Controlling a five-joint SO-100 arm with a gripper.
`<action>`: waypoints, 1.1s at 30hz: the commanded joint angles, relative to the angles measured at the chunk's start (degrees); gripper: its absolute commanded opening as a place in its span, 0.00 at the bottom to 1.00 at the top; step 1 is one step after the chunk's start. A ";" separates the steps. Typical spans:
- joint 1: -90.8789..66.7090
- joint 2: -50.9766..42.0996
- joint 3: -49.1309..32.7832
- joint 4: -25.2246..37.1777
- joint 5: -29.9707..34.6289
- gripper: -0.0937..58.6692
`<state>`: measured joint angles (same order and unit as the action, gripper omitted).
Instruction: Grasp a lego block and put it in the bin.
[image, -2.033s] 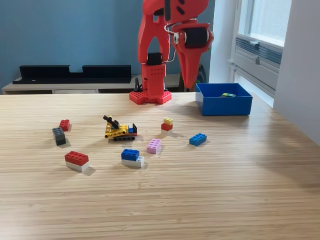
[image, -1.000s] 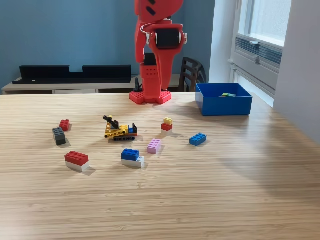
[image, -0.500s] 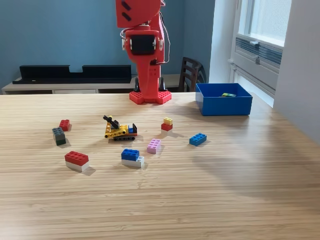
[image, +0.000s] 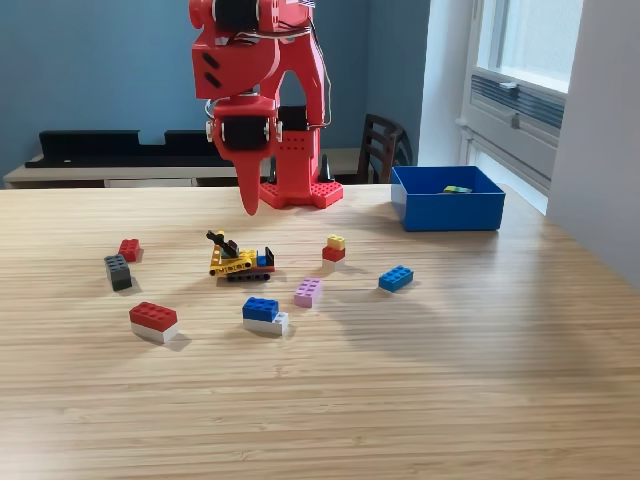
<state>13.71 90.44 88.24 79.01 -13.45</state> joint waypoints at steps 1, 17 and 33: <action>0.26 13.27 7.91 -4.66 -3.96 0.18; 0.97 25.49 33.49 -17.49 -14.06 0.52; 3.60 24.87 36.04 -27.42 -13.10 0.62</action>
<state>16.70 112.76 124.72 52.65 -27.07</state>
